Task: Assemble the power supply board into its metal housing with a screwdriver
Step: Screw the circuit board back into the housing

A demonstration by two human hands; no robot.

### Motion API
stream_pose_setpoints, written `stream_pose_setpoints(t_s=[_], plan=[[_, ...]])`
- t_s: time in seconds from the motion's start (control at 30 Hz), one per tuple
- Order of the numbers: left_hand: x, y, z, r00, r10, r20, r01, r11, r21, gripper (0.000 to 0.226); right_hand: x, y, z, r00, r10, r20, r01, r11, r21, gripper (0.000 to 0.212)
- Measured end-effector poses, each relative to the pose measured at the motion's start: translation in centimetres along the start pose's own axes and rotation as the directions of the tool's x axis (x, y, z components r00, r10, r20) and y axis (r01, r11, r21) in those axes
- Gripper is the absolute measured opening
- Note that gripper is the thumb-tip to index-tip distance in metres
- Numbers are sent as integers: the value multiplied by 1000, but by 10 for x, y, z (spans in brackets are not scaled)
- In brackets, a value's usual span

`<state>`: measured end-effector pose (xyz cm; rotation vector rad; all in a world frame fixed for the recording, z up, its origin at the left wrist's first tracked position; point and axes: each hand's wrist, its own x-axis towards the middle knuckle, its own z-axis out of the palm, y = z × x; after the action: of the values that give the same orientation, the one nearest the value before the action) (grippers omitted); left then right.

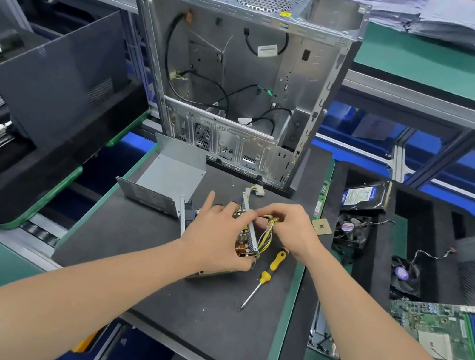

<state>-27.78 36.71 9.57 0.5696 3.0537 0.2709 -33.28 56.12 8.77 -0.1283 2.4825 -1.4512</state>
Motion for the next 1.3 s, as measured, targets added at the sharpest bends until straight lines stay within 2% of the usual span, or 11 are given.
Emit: stream_pose_setpoints(t_s=[0.23,0.47,0.53,0.6,0.63,0.7,0.77,0.83,0.93,1.07,1.3], plan=[[3,11,2,993,-84,-78,93,989,114,88,6,9,-9,981,-23,192,37,997,-72,42],[12,33,-4,970,-238,42,225,955,195,87,0,7,-22,986,-6,167,63,941,-333,69],[17,36,-10,948,-287,136,256,944,208,102,-2,8,-34,995,5,99,25,955,-297,68],[26,38,-23,938,-317,141,264,915,304,116,-3,17,-56,997,16,-75,-38,951,-307,61],[32,40,-31,955,-281,93,233,907,350,113,-4,23,-68,985,32,-172,-90,936,-341,56],[48,47,-44,996,-79,52,54,923,381,91,-6,38,-88,951,82,-299,-189,918,-348,53],[67,54,-48,971,103,217,-174,923,344,84,-8,50,-98,950,126,-284,-230,901,-369,51],[84,60,-51,885,125,448,-270,923,276,93,-7,62,-101,971,161,-175,-224,868,-443,53],[102,57,-53,797,106,595,-287,933,218,95,-5,74,-97,981,171,-89,-193,843,-502,58],[114,38,-56,722,226,654,-363,928,80,80,-4,80,-92,972,146,-186,-221,842,-492,45],[112,2,-49,723,374,581,-274,927,-256,52,-16,80,-89,943,234,-237,-321,826,-463,36]])
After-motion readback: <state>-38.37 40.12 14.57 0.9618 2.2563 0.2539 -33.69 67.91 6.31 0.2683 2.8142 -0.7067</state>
